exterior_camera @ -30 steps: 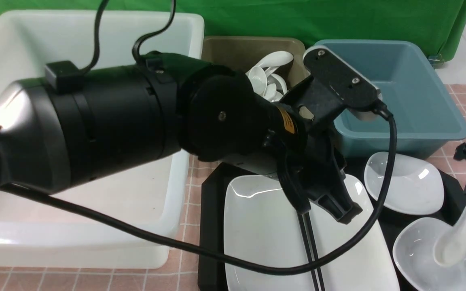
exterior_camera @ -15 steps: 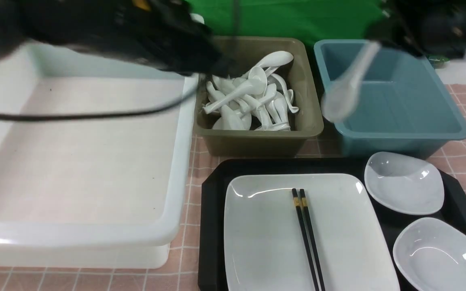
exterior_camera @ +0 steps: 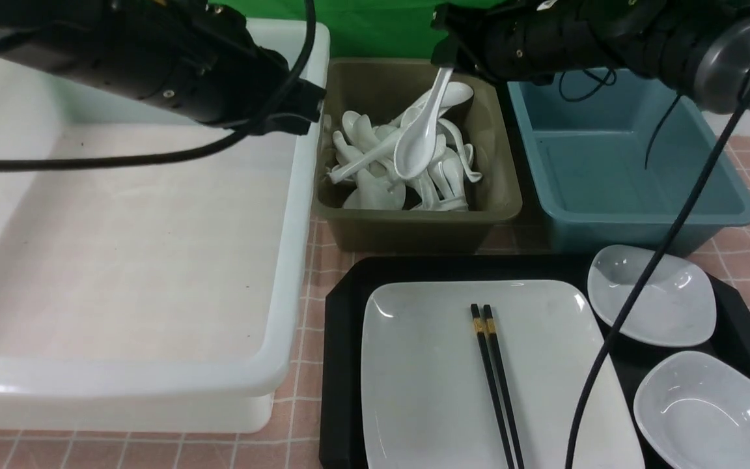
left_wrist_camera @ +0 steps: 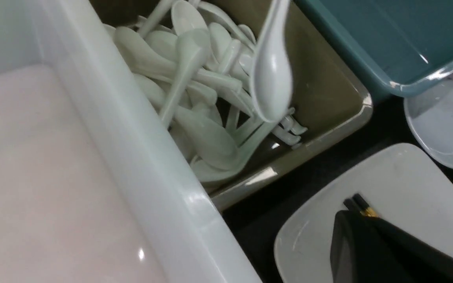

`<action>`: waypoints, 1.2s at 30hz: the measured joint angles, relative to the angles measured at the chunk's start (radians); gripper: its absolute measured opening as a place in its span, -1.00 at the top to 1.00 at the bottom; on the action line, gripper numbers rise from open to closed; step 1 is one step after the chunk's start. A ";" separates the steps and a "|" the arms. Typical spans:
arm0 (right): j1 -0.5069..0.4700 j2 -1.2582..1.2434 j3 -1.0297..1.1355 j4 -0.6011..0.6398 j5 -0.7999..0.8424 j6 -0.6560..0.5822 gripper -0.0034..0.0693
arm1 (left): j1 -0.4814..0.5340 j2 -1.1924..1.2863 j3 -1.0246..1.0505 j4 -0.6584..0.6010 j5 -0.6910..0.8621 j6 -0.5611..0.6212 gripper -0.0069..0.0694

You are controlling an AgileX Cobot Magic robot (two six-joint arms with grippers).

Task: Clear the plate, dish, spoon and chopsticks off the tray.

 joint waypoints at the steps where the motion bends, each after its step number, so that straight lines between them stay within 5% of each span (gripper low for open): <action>1: -0.001 0.002 -0.002 0.000 0.010 0.000 -0.04 | 0.000 0.000 0.000 -0.011 0.013 0.000 0.83; 6: -0.013 -0.052 -0.009 -0.029 0.190 -0.047 -0.37 | -0.033 0.000 0.000 -0.053 0.062 0.007 0.83; 8: -0.033 -0.124 -0.012 -0.077 0.343 -0.057 -0.25 | -0.105 0.000 0.000 -0.038 0.072 -0.034 0.83; 14: -0.078 -0.381 -0.016 -0.391 0.731 -0.044 0.75 | -0.368 0.091 -0.093 0.190 0.103 -0.329 0.85; 21: -0.083 -0.704 0.159 -0.563 0.795 0.009 0.67 | -0.450 0.369 -0.374 0.262 0.272 -0.503 0.74; 26: -0.083 -0.962 0.433 -0.569 0.794 0.027 0.56 | -0.455 0.545 -0.496 0.334 0.353 -0.597 0.38; 30: -0.083 -1.143 0.668 -0.570 0.785 0.029 0.54 | -0.449 0.652 -0.541 0.366 0.342 -0.650 -0.14; 36: -0.083 -1.295 0.817 -0.571 0.750 0.032 0.52 | -0.441 0.730 -0.549 0.383 0.309 -0.728 -0.63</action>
